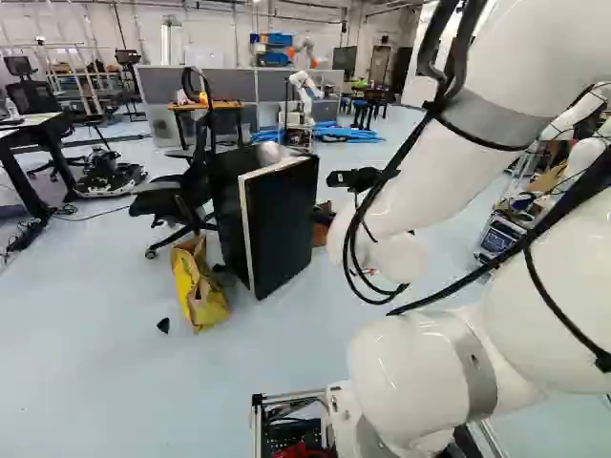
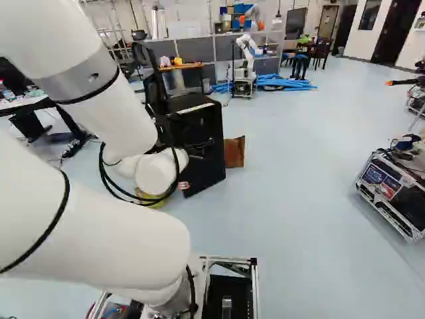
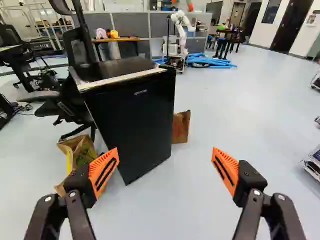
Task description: Grab a drink from the fridge
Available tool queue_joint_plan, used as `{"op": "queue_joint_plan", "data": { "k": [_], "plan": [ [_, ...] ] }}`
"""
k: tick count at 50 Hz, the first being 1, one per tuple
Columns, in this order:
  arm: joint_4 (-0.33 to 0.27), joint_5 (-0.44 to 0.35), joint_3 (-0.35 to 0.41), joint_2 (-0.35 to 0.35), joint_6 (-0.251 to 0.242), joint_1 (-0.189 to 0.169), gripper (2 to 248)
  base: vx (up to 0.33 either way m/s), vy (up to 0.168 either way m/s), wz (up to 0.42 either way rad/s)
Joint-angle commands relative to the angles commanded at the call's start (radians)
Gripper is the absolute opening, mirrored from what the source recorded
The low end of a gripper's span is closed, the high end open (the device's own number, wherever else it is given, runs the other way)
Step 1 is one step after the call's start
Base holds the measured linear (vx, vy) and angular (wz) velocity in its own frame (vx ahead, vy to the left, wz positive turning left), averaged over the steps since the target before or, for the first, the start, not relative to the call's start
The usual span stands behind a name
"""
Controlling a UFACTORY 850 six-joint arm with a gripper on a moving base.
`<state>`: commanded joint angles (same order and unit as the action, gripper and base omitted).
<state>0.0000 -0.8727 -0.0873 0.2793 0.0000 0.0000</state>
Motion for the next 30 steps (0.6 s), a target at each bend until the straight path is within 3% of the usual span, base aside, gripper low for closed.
{"op": "queue_joint_plan", "data": {
  "k": [30],
  "plan": [
    [0.0,0.0,0.0,0.0,0.0,0.0,247,0.0,0.0,0.0]
  ]
}}
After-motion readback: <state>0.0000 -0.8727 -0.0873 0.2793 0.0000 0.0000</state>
